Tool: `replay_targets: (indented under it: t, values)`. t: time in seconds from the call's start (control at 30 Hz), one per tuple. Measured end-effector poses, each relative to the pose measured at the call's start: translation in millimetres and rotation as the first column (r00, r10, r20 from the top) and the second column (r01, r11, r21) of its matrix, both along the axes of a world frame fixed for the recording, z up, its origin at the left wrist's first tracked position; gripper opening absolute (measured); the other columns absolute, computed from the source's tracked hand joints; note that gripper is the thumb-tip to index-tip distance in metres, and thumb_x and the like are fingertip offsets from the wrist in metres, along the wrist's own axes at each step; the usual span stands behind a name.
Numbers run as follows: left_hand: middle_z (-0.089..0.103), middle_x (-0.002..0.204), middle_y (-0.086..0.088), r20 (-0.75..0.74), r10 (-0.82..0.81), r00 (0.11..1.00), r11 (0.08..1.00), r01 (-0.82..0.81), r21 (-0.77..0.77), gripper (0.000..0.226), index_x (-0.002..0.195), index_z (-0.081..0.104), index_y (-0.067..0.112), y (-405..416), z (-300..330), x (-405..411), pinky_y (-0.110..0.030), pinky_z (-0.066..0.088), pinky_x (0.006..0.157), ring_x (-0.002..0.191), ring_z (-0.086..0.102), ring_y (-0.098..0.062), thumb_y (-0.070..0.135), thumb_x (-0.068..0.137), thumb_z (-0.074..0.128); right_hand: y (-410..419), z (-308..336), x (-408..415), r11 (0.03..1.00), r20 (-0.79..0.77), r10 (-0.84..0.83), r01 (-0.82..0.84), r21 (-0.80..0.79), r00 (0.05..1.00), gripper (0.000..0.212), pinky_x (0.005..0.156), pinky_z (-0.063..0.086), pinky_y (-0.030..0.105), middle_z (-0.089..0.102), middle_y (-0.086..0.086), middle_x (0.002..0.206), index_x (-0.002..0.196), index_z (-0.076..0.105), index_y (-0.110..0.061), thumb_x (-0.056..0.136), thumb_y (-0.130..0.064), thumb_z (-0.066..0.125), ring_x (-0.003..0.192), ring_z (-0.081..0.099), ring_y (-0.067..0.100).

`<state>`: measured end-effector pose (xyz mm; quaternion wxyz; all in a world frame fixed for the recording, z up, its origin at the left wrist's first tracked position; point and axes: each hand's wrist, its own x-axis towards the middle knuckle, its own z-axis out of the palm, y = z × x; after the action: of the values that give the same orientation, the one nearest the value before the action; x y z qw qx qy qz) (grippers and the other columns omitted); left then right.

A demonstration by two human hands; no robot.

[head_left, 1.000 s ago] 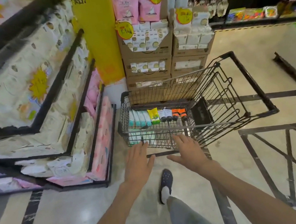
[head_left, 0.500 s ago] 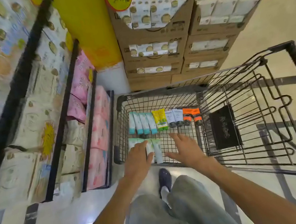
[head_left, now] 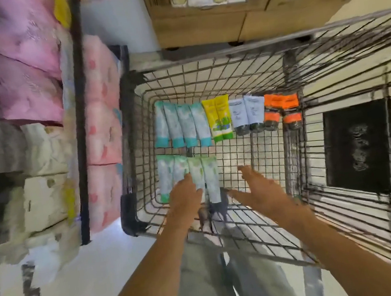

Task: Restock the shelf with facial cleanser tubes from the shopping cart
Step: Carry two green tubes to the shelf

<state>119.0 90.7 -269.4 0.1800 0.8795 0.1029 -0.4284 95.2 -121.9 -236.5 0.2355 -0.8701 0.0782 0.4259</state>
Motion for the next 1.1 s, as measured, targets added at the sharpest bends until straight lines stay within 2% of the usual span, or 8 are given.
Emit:
replay_targets:
  t: [0.1,0.2,0.3,0.43,0.63,0.7,0.83,1.1]
  values:
    - [0.064,0.127,-0.015,-0.006,0.010,1.000,0.997,-0.009,0.076,0.042,0.133,0.048,0.009,-10,-29,3,-0.043,0.050,0.093,0.118,0.062,-0.035,0.031,0.100,0.061,-8,-28,-7,0.996,-0.058,-0.074,0.076,0.040,0.996,0.082,0.102,0.049,0.046,0.052,0.006,0.148,0.157,0.026,-0.030,0.091,-0.064,0.061,0.128,0.056,0.030]
    - [0.059,0.135,-0.014,0.021,0.063,0.998,0.990,-0.065,0.126,0.054,0.144,0.040,0.006,-21,-44,6,-0.043,0.050,0.094,0.123,0.060,-0.034,0.031,0.101,0.061,-14,-48,-14,0.995,-0.103,-0.078,0.083,0.049,0.992,0.079,0.103,0.049,0.048,0.054,0.007,0.145,0.155,0.029,-0.027,0.092,-0.063,0.061,0.126,0.058,0.029]
    - [0.058,0.136,-0.014,0.054,0.102,0.993,0.982,-0.110,0.156,0.059,0.142,0.039,0.004,-30,-53,7,-0.042,0.052,0.093,0.121,0.062,-0.033,0.032,0.098,0.067,-19,-57,-19,0.993,-0.132,-0.089,0.098,0.070,0.987,0.077,0.105,0.049,0.048,0.052,0.008,0.147,0.155,0.032,-0.023,0.094,-0.060,0.060,0.128,0.057,0.029]
    - [0.059,0.125,-0.012,0.087,0.153,0.984,0.980,-0.162,0.116,0.051,0.132,0.046,0.007,-35,-55,5,-0.041,0.053,0.088,0.111,0.063,-0.032,0.030,0.094,0.071,-21,-60,-29,0.991,-0.145,-0.106,0.116,0.062,0.984,0.070,0.108,0.046,0.045,0.053,0.007,0.148,0.153,0.037,-0.020,0.096,-0.053,0.061,0.133,0.054,0.027]
    - [0.055,0.113,-0.004,0.139,0.203,0.969,0.979,-0.204,-0.008,0.031,0.116,0.052,0.019,-4,-39,11,-0.037,0.055,0.077,0.094,0.059,-0.022,0.027,0.092,0.071,-5,-66,-21,0.991,-0.194,-0.121,0.130,0.036,0.973,0.048,0.097,0.049,0.039,0.066,0.005,0.129,0.136,0.053,-0.018,0.098,-0.045,0.063,0.119,0.061,0.027]
    - [0.059,0.111,0.002,0.149,0.232,0.961,0.973,-0.225,-0.059,0.028,0.111,0.049,0.023,11,-27,10,-0.037,0.055,0.071,0.093,0.062,-0.021,0.026,0.093,0.070,6,-74,-14,0.976,-0.226,-0.205,0.215,0.019,0.952,0.046,0.091,0.050,0.037,0.069,0.005,0.121,0.131,0.055,-0.017,0.097,-0.047,0.062,0.113,0.064,0.028]
    - [0.060,0.109,0.007,0.139,0.322,0.937,0.944,-0.305,-0.127,0.028,0.114,0.050,0.021,37,-10,8,-0.018,0.042,0.056,0.086,0.064,-0.014,0.020,0.095,0.070,32,-89,-1,0.902,-0.252,-0.419,0.431,-0.011,0.872,0.053,0.085,0.052,0.035,0.067,0.008,0.122,0.132,0.052,-0.011,0.096,-0.048,0.063,0.104,0.065,0.027]
    - [0.066,0.112,-0.001,0.060,0.549,0.834,0.822,-0.526,-0.219,0.035,0.114,0.050,0.020,68,-26,1,-0.029,0.053,0.069,0.098,0.067,-0.023,0.022,0.091,0.076,74,-115,9,0.775,-0.210,-0.628,0.627,-0.081,0.749,0.050,0.061,0.043,0.029,0.062,0.007,0.108,0.125,0.048,-0.005,0.094,-0.036,0.071,0.086,0.057,0.022]
